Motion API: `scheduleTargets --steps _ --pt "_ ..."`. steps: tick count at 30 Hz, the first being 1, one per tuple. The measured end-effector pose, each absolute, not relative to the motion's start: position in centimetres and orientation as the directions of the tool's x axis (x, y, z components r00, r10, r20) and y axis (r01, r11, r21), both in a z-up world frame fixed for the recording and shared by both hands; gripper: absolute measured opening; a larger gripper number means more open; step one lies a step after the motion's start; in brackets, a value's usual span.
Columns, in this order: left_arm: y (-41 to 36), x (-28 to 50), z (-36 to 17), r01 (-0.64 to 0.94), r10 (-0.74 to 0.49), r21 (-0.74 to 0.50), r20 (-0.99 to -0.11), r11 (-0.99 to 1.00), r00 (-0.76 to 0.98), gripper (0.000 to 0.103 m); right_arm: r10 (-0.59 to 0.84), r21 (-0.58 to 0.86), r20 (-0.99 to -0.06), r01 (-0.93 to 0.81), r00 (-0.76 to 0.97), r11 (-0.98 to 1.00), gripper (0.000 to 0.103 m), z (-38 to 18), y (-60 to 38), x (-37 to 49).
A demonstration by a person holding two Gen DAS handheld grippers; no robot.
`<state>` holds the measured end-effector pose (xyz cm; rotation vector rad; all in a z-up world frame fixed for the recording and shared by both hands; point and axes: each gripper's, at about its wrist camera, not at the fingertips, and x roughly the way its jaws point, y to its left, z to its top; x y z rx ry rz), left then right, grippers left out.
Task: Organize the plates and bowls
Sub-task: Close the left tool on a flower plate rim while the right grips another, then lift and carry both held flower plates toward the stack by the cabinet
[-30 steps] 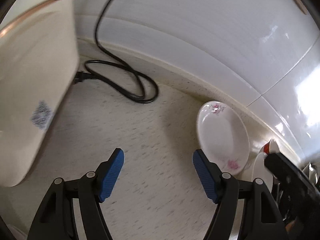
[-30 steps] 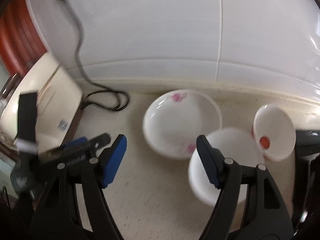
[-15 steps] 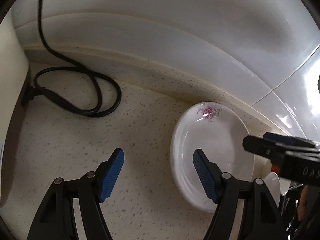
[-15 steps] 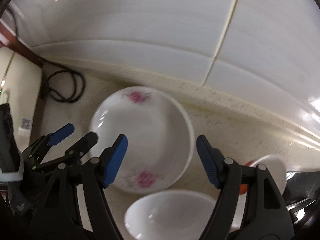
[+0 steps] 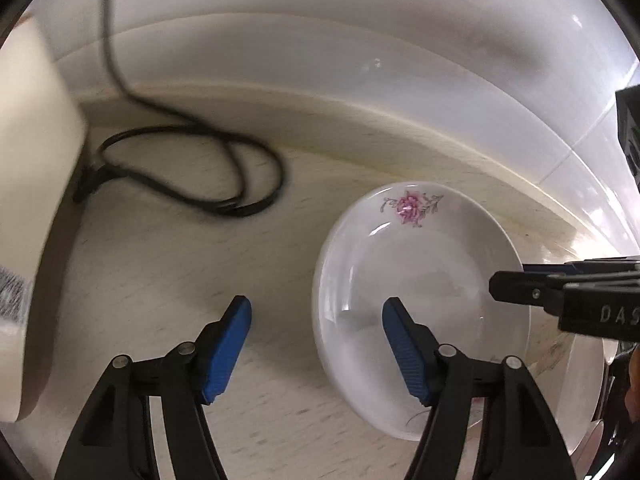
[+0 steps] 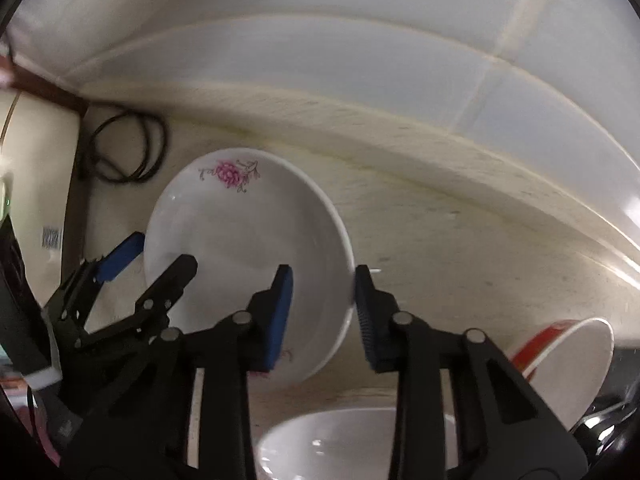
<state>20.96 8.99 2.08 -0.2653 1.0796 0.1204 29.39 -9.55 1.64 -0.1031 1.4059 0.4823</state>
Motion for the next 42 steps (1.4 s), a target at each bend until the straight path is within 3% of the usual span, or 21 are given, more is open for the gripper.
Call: scheduleTargets --steps 8,11,13,16,20,28,34,35,37,42 --pt "13.2 18.1 2.1 -0.286 -0.032 -0.194 -0.872 0.938 0.488 0.066 0.262 0.195 -0.962 -0.467 0.081 0.862 0.030 1.2 -4.2 26.0" --pt "13.9 17.0 2.0 -0.278 -0.033 -0.190 -0.873 0.942 0.487 0.049 0.307 0.230 -0.942 -0.406 0.136 0.884 0.030 1.0 -4.2 24.4" --pt "13.8 16.2 2.0 -0.258 -0.036 -0.187 -0.868 0.948 0.496 0.030 0.323 0.239 -0.931 -0.384 0.170 0.892 0.028 1.0 -4.2 22.8" --pt "14.3 14.8 1.9 -0.256 -0.046 -0.196 -0.869 0.947 0.493 0.026 0.342 0.235 -0.909 -0.384 0.239 0.893 0.025 0.7 -4.0 19.1" --pt "14.3 12.5 1.8 -0.243 -0.054 -0.193 -0.874 0.951 0.483 0.025 0.397 0.296 -0.872 -0.337 0.285 0.894 0.019 -0.1 -5.9 14.9" --pt "12.1 4.9 1.4 -0.170 -0.077 -0.179 -0.872 0.969 0.483 0.025 0.450 0.355 -0.835 -0.314 0.316 0.880 0.019 0.1 -9.5 7.4" --pt "12.1 2.2 1.3 -0.166 -0.064 -0.166 -0.867 0.972 0.495 0.037 0.496 0.415 -0.801 -0.287 0.336 0.863 0.019 -0.8 -11.2 6.2" --pt "12.2 1.8 1.4 -0.167 -0.077 -0.181 -0.867 0.969 0.492 0.037 0.496 0.416 -0.798 -0.282 0.343 0.864 0.019 -0.8 -11.1 5.8" --pt "12.2 1.6 2.0 -0.138 -0.114 -0.205 -0.867 0.969 0.486 0.027 0.479 0.392 -0.802 -0.291 0.358 0.873 0.019 -0.8 -10.4 5.6" --pt "11.6 -0.1 2.2 -0.105 -0.144 -0.222 -0.861 0.969 0.487 0.023 0.422 0.326 -0.820 -0.290 0.388 0.900 0.019 -1.0 -9.1 5.2"
